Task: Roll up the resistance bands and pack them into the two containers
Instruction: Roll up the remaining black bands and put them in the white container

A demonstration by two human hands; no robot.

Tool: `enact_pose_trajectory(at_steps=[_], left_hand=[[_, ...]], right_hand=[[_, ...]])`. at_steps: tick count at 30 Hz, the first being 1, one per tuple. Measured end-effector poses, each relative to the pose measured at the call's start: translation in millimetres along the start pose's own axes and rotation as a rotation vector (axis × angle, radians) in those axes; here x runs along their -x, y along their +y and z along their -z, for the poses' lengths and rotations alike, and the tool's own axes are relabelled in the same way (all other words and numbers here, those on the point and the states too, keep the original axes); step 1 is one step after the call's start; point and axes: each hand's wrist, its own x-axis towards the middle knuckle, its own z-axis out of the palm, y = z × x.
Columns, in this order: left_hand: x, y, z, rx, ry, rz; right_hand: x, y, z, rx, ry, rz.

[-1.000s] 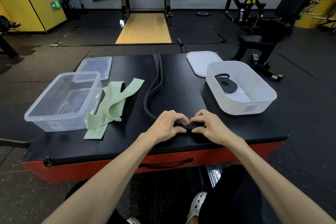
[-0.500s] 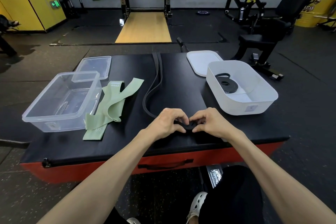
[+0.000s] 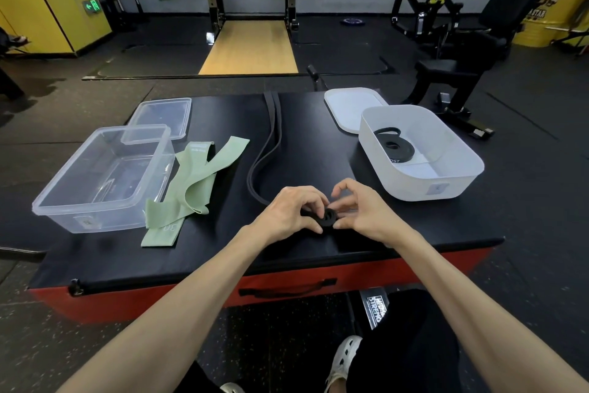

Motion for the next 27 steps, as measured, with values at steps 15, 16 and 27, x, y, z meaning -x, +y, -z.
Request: enact_pose_trajectory(at_steps=[15, 16, 27], left_hand=[[-4, 3, 1, -0.102, -0.11, 0.038], [-3, 3, 1, -0.108, -0.107, 0.034], [-4, 3, 6, -0.173, -0.088, 0.05]], right_hand=[[5, -1, 0, 0.079, 0.058, 0.014], [5, -1, 1, 0.095, 0.062, 0.012], [17, -1, -9, 0.212, 0.126, 0.06]])
